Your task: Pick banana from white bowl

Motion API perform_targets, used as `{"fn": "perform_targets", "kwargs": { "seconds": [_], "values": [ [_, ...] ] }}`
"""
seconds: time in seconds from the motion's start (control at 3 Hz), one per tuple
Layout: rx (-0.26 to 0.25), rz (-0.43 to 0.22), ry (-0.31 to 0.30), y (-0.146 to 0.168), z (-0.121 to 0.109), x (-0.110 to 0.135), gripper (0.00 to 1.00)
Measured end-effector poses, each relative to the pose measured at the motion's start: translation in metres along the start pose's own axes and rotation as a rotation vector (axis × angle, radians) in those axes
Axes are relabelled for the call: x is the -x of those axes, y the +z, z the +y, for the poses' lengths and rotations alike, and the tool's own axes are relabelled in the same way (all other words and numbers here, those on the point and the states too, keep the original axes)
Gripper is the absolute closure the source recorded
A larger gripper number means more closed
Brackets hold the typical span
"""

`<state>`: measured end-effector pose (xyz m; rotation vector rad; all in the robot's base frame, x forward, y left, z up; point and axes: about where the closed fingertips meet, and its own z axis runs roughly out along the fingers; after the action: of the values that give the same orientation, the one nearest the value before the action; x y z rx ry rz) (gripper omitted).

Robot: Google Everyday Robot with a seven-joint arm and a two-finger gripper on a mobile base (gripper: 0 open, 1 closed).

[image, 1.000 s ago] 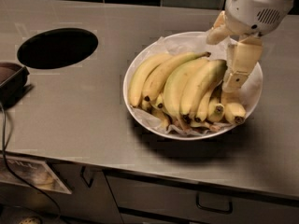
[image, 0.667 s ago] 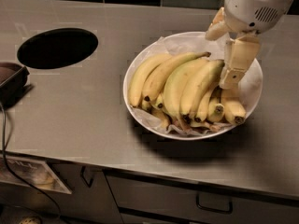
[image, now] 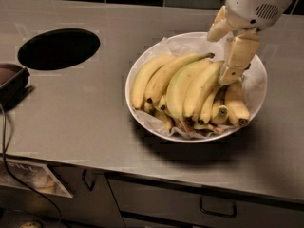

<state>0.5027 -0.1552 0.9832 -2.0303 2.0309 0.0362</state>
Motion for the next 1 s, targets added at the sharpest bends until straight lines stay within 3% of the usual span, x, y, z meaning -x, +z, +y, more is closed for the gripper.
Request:
{"fn": "perform_targets", "kwargs": {
  "seconds": [1.0],
  "values": [
    [0.059, -0.031, 0.043, 0.0094, 0.005, -0.013, 0.32]
  ]
}}
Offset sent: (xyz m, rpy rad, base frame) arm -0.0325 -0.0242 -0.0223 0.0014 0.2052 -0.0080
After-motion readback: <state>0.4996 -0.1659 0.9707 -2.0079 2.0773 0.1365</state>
